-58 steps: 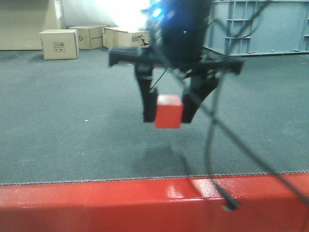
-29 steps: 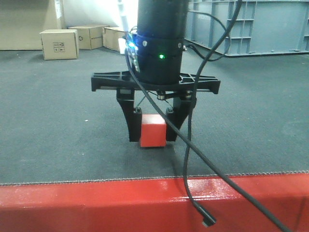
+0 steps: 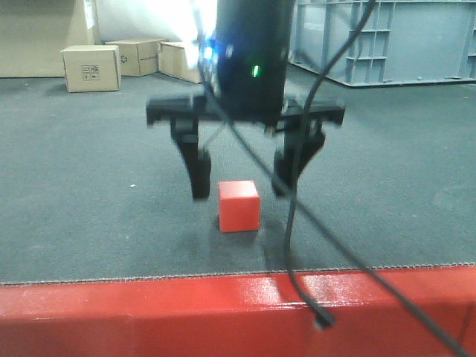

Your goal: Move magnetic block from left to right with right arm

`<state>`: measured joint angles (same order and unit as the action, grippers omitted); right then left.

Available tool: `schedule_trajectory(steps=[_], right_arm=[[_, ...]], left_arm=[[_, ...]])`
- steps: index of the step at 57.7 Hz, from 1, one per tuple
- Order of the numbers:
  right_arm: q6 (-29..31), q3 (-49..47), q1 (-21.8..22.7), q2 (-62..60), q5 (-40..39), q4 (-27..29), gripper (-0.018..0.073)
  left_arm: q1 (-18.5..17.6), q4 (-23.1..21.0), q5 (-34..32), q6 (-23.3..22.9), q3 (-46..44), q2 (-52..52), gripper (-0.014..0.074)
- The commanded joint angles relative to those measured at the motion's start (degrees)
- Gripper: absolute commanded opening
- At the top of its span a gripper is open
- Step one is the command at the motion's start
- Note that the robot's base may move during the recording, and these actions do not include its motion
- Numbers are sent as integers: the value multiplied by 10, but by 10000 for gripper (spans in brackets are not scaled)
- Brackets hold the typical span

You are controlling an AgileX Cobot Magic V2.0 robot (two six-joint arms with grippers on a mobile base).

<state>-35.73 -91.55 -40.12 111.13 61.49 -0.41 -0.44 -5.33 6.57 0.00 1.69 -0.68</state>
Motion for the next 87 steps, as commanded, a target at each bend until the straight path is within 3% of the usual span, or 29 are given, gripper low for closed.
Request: schedule_trajectory(steps=[1,17,25,33,40,51,60,71,87], right_arm=[[27,-4,-1,-66,-8,-26,609],[154,150,2,-222,-144,-30,608],[219,254,42,-316,-232,4,553],[278,341,107,-396,-282,54,296],[314,416,184,-468,-315,67,15],[315,505,302,-557,-431,71,31],[341,576,364,-633,-556,72,31],[361,655,385,-735,-679,69,31],[361,717,385,-895,-644,67,31]], left_arm=[[-4,-5,-49,0,6,-6,-126],[-4,-5,-49,0,6,-6,-126],[-4,-5,-49,0,6,-6,-126],[-4,-5,-49,0,6,-6,-126],[-4,-5,-49,0,6,-6,-126],[-4,-5,-49,0,6,-6,-126],[-4,-5,-49,0,6,-6,-126],[-4,-5,-49,0,6,-6,-126],[-4,-5,-49,0,6,-6,-126]])
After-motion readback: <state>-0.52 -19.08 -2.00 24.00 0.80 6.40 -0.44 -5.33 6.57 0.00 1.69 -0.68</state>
